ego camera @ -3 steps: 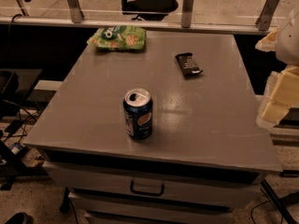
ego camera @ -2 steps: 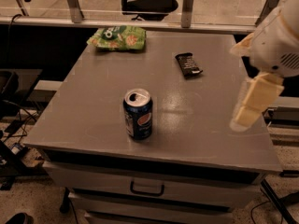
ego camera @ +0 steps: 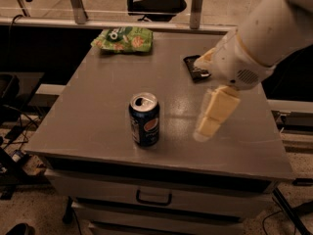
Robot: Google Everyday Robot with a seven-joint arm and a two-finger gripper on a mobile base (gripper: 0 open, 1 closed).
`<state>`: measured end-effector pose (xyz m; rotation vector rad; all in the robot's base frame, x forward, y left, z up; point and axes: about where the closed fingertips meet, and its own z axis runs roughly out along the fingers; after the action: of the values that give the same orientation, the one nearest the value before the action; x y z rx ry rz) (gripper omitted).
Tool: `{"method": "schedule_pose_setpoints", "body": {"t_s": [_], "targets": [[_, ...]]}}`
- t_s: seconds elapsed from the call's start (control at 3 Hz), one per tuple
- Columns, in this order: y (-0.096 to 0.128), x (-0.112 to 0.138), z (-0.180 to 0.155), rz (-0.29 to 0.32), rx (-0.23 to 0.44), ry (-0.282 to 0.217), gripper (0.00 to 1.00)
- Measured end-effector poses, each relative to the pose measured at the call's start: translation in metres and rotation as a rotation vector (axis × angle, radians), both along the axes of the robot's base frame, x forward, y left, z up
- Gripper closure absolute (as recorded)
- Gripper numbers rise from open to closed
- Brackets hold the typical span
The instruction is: Move pepsi can near rxbar chocolate
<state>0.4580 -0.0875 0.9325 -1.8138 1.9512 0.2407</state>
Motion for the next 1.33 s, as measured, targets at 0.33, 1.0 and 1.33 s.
{"method": "schedule_pose_setpoints", "body": {"t_s": [0.33,1.0,1.33], "targets": [[0.045,0.008,-0.019,0.055,0.075,0.034,0.00],[0.090,0.007,-0.042,0.118,0.120,0.087,0.00],[0.100,0.006,-0.042,0.136,0.142,0.095,0.00]]}}
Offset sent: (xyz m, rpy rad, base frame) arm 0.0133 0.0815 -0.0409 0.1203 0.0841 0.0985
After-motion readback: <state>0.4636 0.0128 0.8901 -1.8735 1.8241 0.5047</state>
